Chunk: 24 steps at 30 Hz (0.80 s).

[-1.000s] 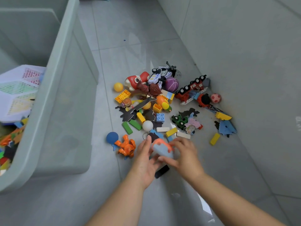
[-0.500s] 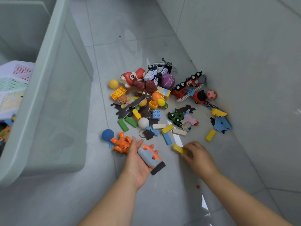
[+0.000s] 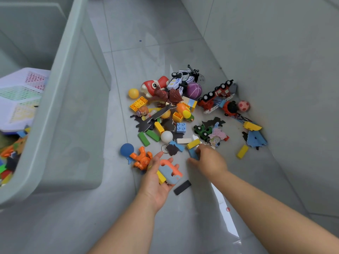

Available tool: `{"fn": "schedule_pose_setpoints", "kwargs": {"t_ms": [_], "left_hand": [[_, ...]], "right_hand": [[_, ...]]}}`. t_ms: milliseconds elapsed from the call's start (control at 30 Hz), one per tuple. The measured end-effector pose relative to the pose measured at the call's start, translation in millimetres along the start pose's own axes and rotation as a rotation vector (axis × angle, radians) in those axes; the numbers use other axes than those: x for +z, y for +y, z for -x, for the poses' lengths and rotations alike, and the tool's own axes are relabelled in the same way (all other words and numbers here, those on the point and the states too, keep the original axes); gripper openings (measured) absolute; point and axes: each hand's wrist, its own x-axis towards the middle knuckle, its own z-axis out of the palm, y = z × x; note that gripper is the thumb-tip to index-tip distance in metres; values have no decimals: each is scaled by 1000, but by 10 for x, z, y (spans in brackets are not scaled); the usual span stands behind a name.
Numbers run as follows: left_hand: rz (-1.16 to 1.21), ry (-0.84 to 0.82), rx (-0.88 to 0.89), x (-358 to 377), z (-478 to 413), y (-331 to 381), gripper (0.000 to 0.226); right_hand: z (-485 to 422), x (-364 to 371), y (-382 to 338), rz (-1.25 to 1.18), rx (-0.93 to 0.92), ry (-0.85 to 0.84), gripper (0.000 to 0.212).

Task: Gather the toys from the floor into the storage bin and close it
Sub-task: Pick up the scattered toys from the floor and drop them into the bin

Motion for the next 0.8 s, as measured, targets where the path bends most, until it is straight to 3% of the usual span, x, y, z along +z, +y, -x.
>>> {"fn": "schedule_pose_setpoints", "kwargs": {"t_ms": [67, 167, 267, 367, 467, 567, 633, 700, 800], "left_hand": [[-30, -19, 8, 2, 26, 9, 31], [-49, -76, -7, -13, 0, 28, 50], [-8, -110, -36, -20, -22, 44, 63], [26, -81, -14, 29, -27, 17, 55], [3, 1, 18, 22, -66, 11, 38], [-54, 56, 49, -44, -73, 61, 43], [-76, 58, 69, -92, -73, 84, 50], [-73, 49, 68, -104, -70, 86, 54], [-63, 39, 46, -90, -65, 82, 57]], "right_hand": [[27, 42, -24, 17, 6, 2, 26], [248, 19, -111, -287, 61, 14, 22], [639, -19, -394, -560, -90, -1, 22], [791, -74, -488, -652, -199, -11, 28], [656, -86, -229, -412, -198, 60, 26], [551, 148, 95, -43, -335, -166, 42], [547, 330, 186, 6, -425, -223, 38], [514, 355, 221, -34, -474, -139, 29], [301, 173, 205, -92, -402, 125, 24]]}}
